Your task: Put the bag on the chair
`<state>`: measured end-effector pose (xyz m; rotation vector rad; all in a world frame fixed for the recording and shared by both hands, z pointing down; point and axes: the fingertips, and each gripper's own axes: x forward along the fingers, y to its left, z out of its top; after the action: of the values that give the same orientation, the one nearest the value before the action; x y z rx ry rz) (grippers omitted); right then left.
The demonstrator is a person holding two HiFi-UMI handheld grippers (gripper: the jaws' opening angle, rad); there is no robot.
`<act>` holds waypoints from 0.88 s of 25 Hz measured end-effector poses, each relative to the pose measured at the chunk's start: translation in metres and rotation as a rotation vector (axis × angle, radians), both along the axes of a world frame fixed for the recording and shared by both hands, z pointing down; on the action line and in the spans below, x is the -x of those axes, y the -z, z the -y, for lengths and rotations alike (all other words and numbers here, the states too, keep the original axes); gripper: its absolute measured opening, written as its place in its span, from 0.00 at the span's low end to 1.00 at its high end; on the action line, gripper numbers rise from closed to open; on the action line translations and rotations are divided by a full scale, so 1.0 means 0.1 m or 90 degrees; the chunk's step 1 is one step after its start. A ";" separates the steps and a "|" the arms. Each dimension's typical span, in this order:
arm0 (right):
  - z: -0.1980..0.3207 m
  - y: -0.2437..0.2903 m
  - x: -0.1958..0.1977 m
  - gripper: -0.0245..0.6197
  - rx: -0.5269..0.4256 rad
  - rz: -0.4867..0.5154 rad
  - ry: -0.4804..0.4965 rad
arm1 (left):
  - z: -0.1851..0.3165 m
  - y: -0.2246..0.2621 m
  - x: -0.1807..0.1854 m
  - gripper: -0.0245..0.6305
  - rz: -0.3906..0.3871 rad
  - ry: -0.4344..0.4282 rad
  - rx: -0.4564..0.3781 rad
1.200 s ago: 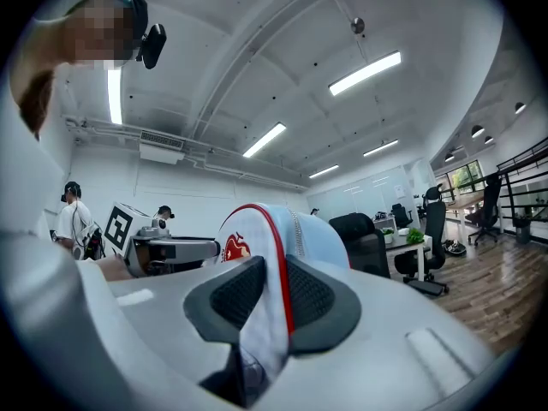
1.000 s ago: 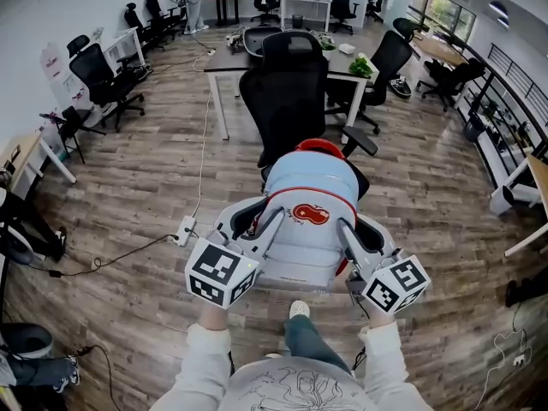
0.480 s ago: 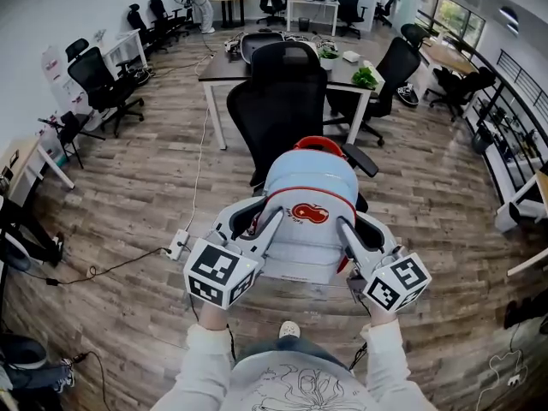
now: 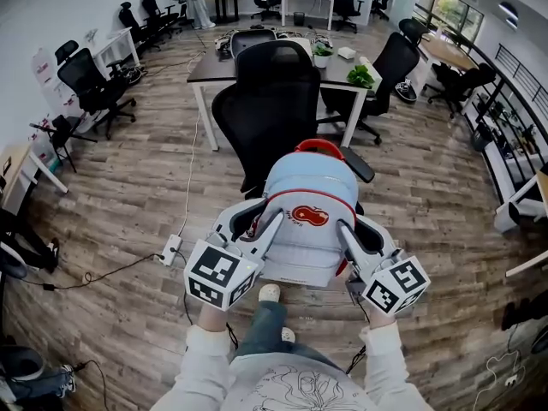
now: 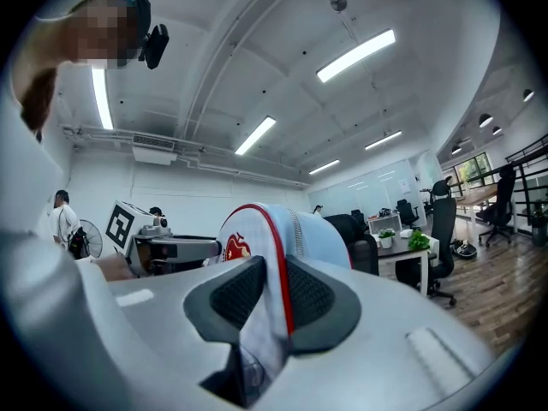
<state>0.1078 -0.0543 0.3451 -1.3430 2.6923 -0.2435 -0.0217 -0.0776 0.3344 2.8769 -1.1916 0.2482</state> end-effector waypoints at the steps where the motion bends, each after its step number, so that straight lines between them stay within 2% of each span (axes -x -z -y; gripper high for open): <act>1: 0.02 -0.02 -0.01 0.17 0.002 0.001 -0.001 | 0.03 -0.01 -0.01 0.21 0.000 -0.002 0.001; 22: 0.94 -0.20 -0.23 0.17 0.028 -0.016 -0.047 | 1.04 -0.23 -0.25 0.21 -0.002 -0.048 0.030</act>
<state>0.1305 -0.1482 0.3647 -1.4646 2.6656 -0.2806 0.0030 -0.1813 0.3570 2.8834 -1.0637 0.2683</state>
